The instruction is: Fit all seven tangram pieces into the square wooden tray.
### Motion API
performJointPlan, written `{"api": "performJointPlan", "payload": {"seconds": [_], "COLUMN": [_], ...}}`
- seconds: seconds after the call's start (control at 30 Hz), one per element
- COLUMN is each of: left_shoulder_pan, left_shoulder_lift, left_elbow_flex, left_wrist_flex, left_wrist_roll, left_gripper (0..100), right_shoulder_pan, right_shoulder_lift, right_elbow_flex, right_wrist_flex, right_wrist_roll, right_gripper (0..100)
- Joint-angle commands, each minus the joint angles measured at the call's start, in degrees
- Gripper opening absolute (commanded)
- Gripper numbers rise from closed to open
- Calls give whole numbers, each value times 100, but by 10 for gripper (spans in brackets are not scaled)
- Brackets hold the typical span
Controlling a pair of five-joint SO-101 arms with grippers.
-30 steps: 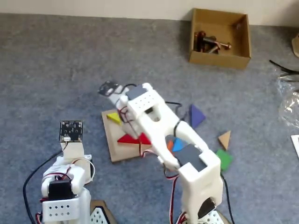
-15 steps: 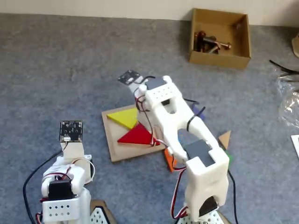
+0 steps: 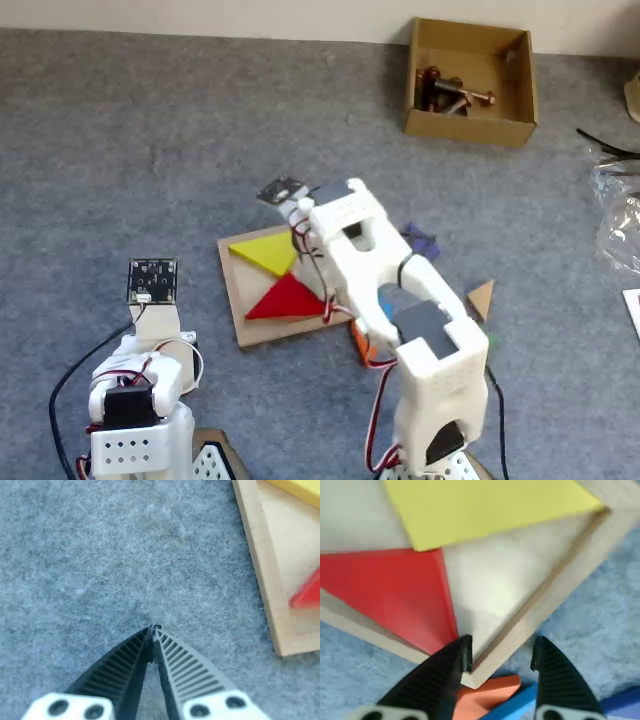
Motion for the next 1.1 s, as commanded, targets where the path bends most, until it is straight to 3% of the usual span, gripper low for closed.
{"api": "performJointPlan", "payload": {"seconds": [0.0,0.3,0.8,1.07], "left_shoulder_pan": [-48,-48,-48,-48], "left_shoulder_lift": [40,40,40,40], "left_elbow_flex": [119,119,119,119], "left_wrist_flex": [44,44,44,44], "left_wrist_roll": [18,18,18,18], "left_gripper": [5,5,5,5], "right_shoulder_pan": [-233,-268,-1209,-936], "right_shoulder_lift": [-435,-462,-470,-426], "right_elbow_flex": [-31,-40,-40,-22], "right_wrist_flex": [75,242,479,488], "right_wrist_roll": [-44,-44,-475,-475], "right_gripper": [191,191,191,191]}}
